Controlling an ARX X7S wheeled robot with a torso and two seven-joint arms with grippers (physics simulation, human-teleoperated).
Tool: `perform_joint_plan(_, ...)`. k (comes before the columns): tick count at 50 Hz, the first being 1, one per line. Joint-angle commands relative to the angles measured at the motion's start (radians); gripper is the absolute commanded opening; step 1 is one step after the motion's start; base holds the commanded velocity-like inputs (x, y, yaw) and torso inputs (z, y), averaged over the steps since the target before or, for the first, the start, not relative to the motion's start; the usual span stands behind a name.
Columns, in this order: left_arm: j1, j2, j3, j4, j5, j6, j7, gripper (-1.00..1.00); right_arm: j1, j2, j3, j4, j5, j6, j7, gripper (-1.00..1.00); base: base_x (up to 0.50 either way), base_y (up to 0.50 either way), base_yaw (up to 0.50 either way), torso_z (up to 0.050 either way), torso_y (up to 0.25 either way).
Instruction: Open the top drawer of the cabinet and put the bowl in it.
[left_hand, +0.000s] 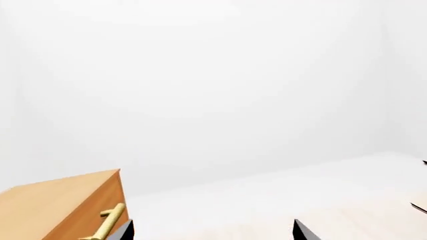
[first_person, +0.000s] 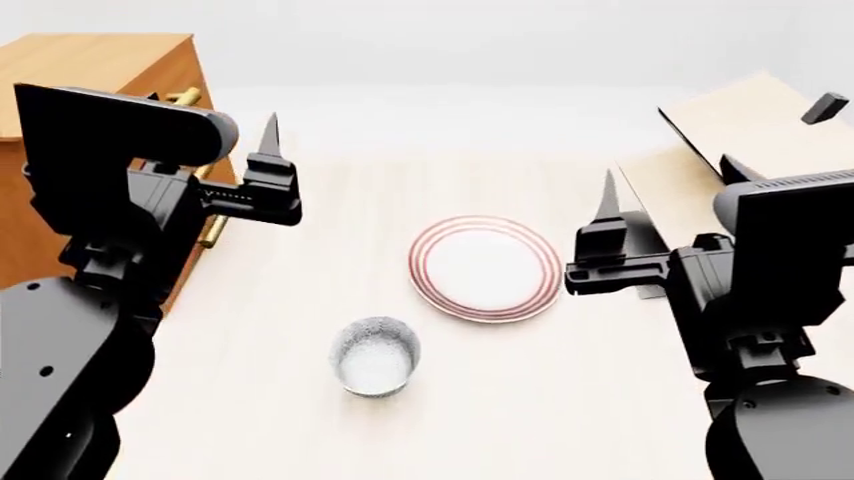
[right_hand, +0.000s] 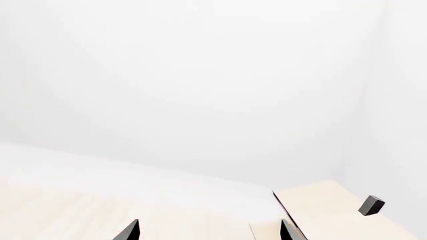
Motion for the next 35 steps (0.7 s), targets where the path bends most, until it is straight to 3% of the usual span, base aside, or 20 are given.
perform_joint_plan(1,-0.019,-0.005,0.004,0.000,-0.008,-0.012,-0.003,1.00,0.014,0.003,0.010,-0.006,0.014,0.015,0.001,1.00,0.50,0.00,0.00,0.000,0.000)
perform_joint_plan(32,-0.008,-0.016,0.014,-0.027,-0.013,0.018,-0.010,1.00,-0.006,0.012,0.006,0.014,0.030,-0.020,0.020,1.00,0.50,0.00,0.00,0.000,0.001)
perform_joint_plan(35,-0.014,-0.026,0.028,-0.039,-0.007,0.023,-0.011,1.00,-0.012,0.011,0.009,0.027,0.024,-0.038,0.029,1.00,0.08,0.00,0.00,0.000,0.000)
